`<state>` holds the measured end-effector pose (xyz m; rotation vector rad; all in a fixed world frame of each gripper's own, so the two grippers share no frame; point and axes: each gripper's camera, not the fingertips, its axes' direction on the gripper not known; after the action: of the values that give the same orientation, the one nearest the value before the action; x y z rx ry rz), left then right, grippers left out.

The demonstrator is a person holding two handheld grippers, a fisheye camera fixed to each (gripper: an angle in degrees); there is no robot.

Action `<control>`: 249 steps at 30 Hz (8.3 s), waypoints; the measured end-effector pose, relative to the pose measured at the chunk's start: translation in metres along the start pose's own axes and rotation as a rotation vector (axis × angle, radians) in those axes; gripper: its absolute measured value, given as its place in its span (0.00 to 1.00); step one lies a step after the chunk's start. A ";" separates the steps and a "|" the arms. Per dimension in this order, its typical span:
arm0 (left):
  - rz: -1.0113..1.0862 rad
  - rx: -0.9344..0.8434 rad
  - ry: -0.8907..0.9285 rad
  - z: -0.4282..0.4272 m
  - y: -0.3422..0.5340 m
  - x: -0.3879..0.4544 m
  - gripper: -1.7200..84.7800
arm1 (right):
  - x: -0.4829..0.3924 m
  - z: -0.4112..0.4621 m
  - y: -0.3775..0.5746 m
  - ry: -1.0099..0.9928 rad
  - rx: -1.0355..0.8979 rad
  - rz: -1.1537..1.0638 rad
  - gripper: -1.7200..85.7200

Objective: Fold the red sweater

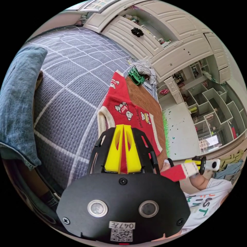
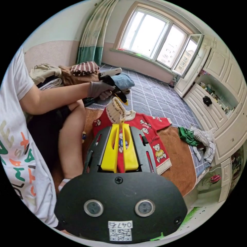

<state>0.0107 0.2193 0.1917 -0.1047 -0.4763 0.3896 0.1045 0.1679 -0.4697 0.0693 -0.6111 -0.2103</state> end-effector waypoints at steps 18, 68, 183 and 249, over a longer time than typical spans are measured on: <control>0.068 -0.116 0.177 0.054 -0.111 0.057 0.01 | 0.142 0.264 -0.035 0.002 -0.144 0.160 0.02; 0.281 -0.682 0.128 0.285 -0.260 0.339 0.01 | 0.403 0.624 -0.010 -0.081 -0.222 0.722 0.05; 0.198 -0.286 0.309 0.194 -0.101 0.250 0.10 | -0.014 0.192 0.388 -0.264 -0.139 1.672 0.10; 0.222 -0.665 0.000 0.187 -0.219 0.253 0.08 | 0.114 0.400 -0.249 -0.046 -0.407 0.262 0.02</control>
<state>0.2045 0.1174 0.5064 -0.8071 -0.5818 0.4356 -0.0789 -0.1010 -0.1099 -0.4078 -0.6066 -0.0791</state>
